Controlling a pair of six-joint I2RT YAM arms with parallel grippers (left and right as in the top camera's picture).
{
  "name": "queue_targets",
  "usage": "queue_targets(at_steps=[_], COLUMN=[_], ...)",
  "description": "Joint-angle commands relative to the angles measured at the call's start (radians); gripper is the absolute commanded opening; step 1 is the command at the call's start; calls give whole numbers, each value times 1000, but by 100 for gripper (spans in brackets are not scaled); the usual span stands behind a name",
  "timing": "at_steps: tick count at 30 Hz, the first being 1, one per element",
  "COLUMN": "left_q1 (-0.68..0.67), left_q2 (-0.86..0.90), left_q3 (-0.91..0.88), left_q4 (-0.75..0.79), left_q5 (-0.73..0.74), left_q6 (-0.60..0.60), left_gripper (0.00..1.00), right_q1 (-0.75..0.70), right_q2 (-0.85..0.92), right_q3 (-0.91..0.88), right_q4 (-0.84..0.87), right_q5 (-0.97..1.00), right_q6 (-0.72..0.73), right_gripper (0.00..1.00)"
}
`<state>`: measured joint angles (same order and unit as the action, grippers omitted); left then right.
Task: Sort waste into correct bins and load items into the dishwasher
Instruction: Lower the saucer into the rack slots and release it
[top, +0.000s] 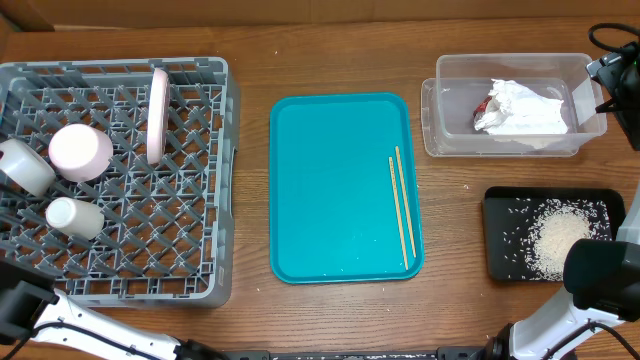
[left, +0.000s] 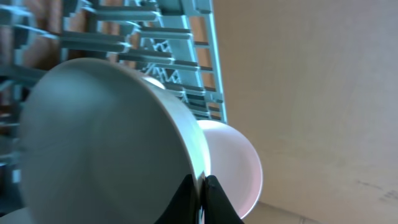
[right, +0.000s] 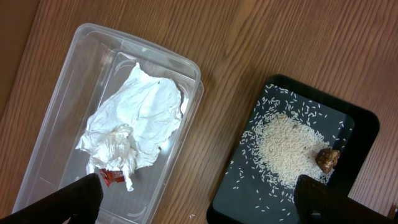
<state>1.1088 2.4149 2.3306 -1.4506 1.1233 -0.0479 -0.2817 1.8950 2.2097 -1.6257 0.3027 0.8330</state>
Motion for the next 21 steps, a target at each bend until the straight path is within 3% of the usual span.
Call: queue_targets(at_steps=[1,11,21], left_q1=[22,24,42], left_q2=[2,-5,-5], left_q3=[-8,4,269], left_q4=[-35,-72,-219], left_q5=[-284,-293,-652], left_q6=[13,-63,-94], left_gripper=[13,47,46], right_q1=[-3,-3,-3], right_q2=[-16,-16,-16], right_q3=[8,8,8], right_q4=[0,0,0], right_q5=[11,11,11], right_q6=[-3,-3,-3], right_gripper=[100,100,100])
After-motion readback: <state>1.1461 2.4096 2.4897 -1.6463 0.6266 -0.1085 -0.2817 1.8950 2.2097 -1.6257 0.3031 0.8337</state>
